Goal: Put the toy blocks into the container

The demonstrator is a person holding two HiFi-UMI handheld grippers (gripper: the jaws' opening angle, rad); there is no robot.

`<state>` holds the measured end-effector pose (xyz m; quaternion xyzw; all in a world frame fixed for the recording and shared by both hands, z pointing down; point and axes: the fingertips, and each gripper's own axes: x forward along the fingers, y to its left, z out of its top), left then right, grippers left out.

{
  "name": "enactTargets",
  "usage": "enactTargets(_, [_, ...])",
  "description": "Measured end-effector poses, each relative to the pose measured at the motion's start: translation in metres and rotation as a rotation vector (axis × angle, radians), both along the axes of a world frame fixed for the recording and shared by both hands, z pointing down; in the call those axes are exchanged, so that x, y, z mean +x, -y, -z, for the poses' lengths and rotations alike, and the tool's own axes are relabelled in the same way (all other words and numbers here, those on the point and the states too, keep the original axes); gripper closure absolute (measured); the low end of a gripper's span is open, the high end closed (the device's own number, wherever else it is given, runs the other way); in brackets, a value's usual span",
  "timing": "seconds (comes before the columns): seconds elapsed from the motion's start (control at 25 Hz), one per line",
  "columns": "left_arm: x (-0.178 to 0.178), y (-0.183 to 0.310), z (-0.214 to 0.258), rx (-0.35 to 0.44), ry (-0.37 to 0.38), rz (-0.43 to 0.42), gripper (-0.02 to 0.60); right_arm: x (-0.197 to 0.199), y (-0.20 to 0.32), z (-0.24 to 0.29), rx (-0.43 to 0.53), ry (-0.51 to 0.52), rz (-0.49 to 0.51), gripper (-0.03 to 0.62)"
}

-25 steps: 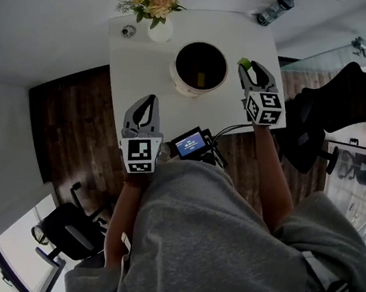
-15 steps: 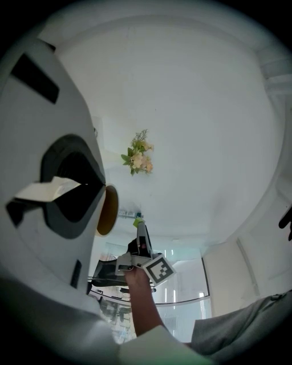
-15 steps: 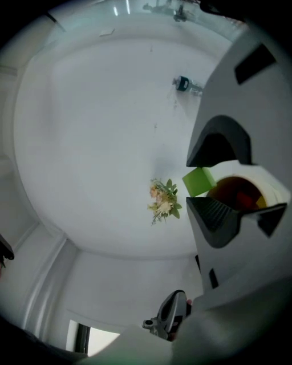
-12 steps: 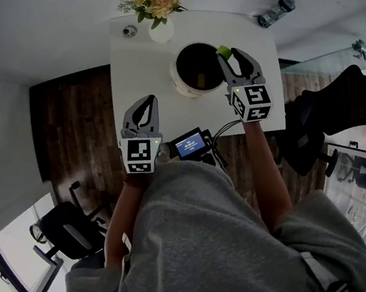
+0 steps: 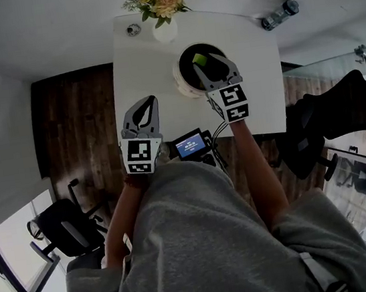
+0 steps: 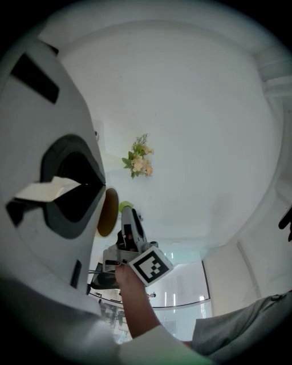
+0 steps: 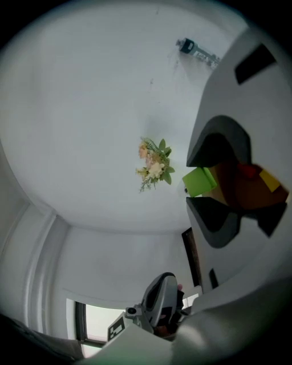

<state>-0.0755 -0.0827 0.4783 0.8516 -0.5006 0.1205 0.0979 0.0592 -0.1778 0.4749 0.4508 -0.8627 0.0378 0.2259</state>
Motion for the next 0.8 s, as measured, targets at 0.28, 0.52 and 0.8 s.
enactTargets(0.28, [-0.003, -0.001, 0.001, 0.003, 0.001, 0.017, 0.574, -0.013, -0.002, -0.018, -0.036, -0.033, 0.046, 0.427])
enactTargets(0.52, [-0.005, -0.001, 0.002, 0.004, 0.004, 0.028, 0.574, -0.016, -0.004, -0.024, -0.056, -0.015, 0.062, 0.415])
enactTargets(0.8, [0.001, -0.002, 0.002, 0.005, 0.005, 0.012, 0.574, -0.009, -0.004, -0.007, -0.025, 0.036, 0.047, 0.391])
